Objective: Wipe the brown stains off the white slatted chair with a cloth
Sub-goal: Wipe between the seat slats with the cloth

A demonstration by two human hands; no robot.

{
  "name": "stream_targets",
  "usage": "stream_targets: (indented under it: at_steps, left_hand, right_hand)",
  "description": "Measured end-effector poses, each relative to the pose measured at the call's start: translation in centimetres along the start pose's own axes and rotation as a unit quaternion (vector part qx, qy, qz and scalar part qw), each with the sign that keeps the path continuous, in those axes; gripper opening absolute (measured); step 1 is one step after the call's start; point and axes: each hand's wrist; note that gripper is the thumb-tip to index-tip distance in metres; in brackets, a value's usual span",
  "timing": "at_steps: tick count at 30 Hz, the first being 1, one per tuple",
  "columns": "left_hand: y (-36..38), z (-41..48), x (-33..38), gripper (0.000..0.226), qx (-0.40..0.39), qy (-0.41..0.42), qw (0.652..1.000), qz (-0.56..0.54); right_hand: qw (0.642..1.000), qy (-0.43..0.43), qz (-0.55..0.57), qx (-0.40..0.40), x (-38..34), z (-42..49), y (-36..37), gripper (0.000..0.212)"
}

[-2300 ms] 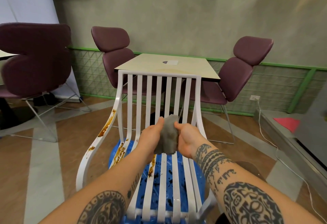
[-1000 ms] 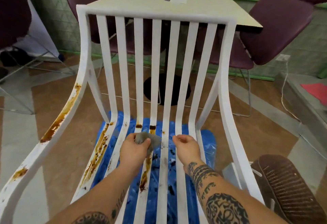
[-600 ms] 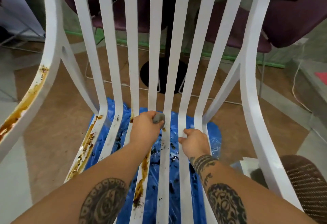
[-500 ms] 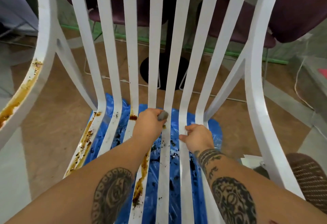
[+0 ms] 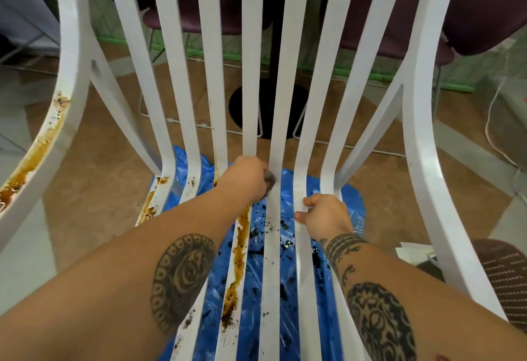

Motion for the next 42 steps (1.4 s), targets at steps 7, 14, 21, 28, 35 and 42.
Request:
stream_targets:
  at_steps: [7,14,21,28,35,42]
  left_hand:
    - [2.0,0.2,0.6,0.027,0.096,0.025,0.989,-0.109]
    - [2.3,-0.6,2.5,0.023,-0.004,0.099,0.992,0.072]
    - [-0.9,0.2,0.9,0.022,0.059,0.057,0.997,-0.009]
    - [3.6,-2.2,1.6,0.009,0.041,0.071,0.997,0.004]
    - [2.7,-5.2,1.8,0.019,-0.015,0.008,0.996,-0.084]
    - [4.1,-7.1,1.5,0.028,0.053,-0.037,0.984,-0.167]
  right_hand:
    - [1.0,0.001,-0.004,-0.001,0.1,0.3,-0.1,0.048]
    - [1.0,0.008,-0.002,-0.007,-0.2,0.1,-0.3,0.049]
    - [1.0,0.01,-0.01,-0.015,-0.2,-0.2,-0.1,0.049]
    - [1.0,0.027,-0.003,-0.003,-0.3,-0.4,0.1,0.049]
    - [0.992,0.077,0.095,-0.022,-0.3,-2.4,0.9,0.063]
    - [0.987,0.091,0.133,-0.021,1.8,-4.5,2.2,0.06]
Point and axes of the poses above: each hand's wrist, its own z-axis towards the middle knuckle, its own y-axis out of the palm, x = y × z, and after that the axes turned 6 degrees about z, right-handed
